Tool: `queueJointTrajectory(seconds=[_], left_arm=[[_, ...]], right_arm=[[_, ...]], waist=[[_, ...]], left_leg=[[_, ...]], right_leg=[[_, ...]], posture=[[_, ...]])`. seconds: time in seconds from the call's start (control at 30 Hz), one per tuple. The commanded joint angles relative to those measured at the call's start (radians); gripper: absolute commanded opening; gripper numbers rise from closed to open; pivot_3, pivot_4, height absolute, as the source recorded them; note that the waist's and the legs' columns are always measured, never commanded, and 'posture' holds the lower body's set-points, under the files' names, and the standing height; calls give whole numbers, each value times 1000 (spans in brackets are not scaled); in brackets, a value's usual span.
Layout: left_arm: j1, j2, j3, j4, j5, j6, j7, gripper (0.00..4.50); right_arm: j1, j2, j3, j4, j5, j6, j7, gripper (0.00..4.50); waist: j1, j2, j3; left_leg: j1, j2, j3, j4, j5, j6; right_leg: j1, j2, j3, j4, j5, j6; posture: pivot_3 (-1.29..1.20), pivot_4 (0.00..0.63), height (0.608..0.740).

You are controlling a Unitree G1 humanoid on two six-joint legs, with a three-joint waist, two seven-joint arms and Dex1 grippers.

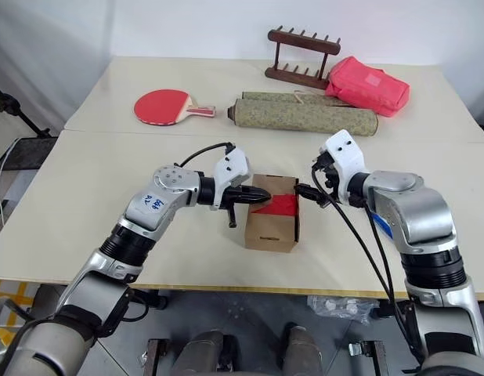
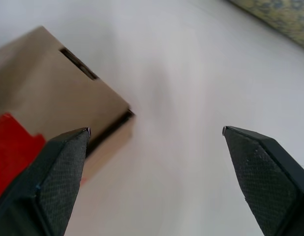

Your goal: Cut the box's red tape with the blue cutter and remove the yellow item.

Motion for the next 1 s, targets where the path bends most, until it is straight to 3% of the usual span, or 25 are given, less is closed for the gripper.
queueJointTrajectory(seconds=[0.03, 0.3, 0.43, 0.5, 0.7, 0.87, 1.0], left_arm=[[19, 19, -23, 16, 31, 14, -23, 0], [34, 38, -18, 3, 41, 36, -15, 0], [36, 46, -15, 2, 41, 40, -14, 0], [36, 50, -12, 1, 43, 42, -10, 0], [44, 59, 3, 2, 38, 46, -6, 0], [43, 65, 8, 3, 38, 49, -13, 0], [37, 68, 7, 14, 44, 43, -14, 0]], right_arm=[[43, -32, 22, 22, -33, -17, 3, 4484], [89, -111, 159, 73, -155, -161, 59, 4484], [82, -131, 163, 83, -182, -200, 78, 4484], [69, -113, 93, 69, -128, -154, 86, 4484], [-50, -1, -168, 175, 106, 266, 76, 4484], [-112, 49, -200, 323, 162, 350, 88, 4484], [-142, 68, -150, 429, 178, 347, 131, 4484]], waist=[[-1, 0, 0], [-5, -2, -2], [-8, -2, -2], [-9, -2, -2], [-15, -2, -2], [-25, -2, -2], [-27, -2, -2]], left_leg=[[1, 0, 0, 0, 0, 0], [4, 2, 0, 0, 0, 0], [7, 3, 0, 0, 0, 0], [7, 4, 0, 0, 0, 0], [7, 5, 0, 0, 0, 0], [7, 5, 0, 0, 0, 1], [7, 4, 0, 0, 0, 1]], right_leg=[[0, 0, 1, 0, 0, 0], [2, 0, 2, 0, 0, 0], [5, -1, 3, 1, 0, 0], [4, -1, 3, 1, 0, 0], [4, -1, 3, 2, 0, -1], [4, -1, 3, 3, 0, -1], [4, -1, 4, 3, 0, -1]], posture=[[0, 150, 740], [0, 150, 740], [0, 150, 740], [0, 150, 740], [0, 150, 740], [0, 150, 740], [0, 150, 740]])
